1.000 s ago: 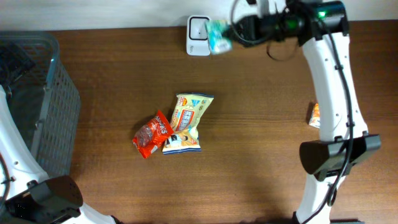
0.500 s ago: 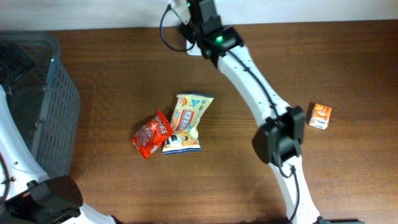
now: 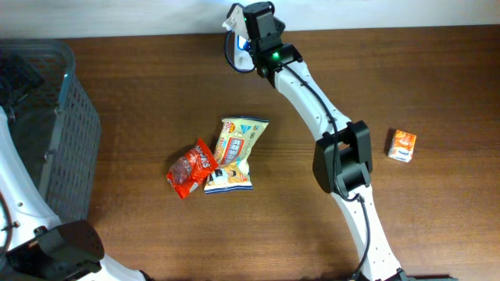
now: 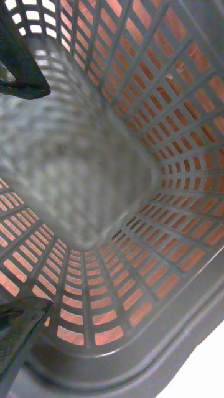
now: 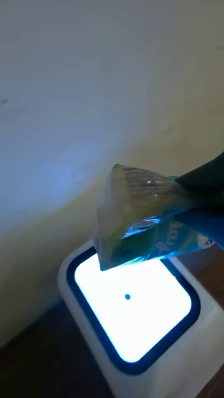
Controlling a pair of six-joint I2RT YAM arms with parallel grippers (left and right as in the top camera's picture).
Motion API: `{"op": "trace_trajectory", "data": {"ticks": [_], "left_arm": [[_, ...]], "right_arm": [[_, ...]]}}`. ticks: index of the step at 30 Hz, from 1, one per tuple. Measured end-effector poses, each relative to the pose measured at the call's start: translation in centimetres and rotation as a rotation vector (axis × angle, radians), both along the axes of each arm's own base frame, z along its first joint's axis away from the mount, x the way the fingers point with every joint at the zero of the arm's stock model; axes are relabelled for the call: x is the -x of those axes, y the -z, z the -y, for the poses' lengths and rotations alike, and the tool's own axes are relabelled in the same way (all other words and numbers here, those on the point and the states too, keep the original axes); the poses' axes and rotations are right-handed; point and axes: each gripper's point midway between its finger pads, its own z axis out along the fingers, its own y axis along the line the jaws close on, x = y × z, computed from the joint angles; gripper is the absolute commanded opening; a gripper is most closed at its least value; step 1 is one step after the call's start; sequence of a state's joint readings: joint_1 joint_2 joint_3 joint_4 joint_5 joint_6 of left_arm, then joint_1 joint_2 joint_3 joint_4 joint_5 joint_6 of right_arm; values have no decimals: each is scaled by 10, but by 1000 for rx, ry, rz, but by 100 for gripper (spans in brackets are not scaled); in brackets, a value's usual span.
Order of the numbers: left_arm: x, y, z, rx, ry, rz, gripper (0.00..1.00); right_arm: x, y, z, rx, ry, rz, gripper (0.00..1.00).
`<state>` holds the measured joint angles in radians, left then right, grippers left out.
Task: Scan the item barcode
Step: 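Lift the green pack and hold it over the scanner, then place the green pack beside the orange pack and release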
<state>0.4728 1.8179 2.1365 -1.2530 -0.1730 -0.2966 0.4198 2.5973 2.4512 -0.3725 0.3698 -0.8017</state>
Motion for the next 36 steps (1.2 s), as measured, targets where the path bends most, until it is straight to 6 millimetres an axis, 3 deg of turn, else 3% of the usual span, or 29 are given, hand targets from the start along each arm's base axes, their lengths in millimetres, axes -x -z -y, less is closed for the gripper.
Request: {"op": "trace_trajectory", "data": {"ticks": [5,10,12,14,16,17,18,20,22,24,26,29,30,31,36], "left_arm": [[0,0,0,0,0,0,99],[0,0,0,0,0,0,99],[0,0,0,0,0,0,99],[0,0,0,0,0,0,99],[0,0,0,1,0,-1,99],[1,0,0,1,0,-3,99],[0,0,0,0,0,0,99],[0,0,0,0,1,-1,99],[0,0,0,1,0,-1,99],[0,0,0,0,0,-1,99],[0,0,0,0,0,-1,99],[0,0,0,1,0,-1,99],[0,0,0,0,0,-1,99],[0,0,0,1,0,-1,99],[0,0,0,0,0,-1,99]], "right_arm": [[1,3,1,-15,8,-15,4],[26,36,-11,-75,-57,-195,4],[37,38,-17,-133,-72,-254,4],[55,4,-22,-251,-84,-293,5],[76,-52,-23,-383,-84,-297,5],[88,-68,-21,-426,-77,-318,4],[110,-97,-13,-492,-53,-347,4],[143,-138,9,-573,0,-382,4],[182,-175,50,-657,103,-420,4],[207,-180,87,-705,232,-481,4],[225,-166,120,-733,386,-564,4],[246,-121,181,-757,720,-715,4],[247,-117,186,-773,760,-722,4],[245,-93,218,-773,884,-757,4],[244,-30,297,-821,1153,-798,4]]}}
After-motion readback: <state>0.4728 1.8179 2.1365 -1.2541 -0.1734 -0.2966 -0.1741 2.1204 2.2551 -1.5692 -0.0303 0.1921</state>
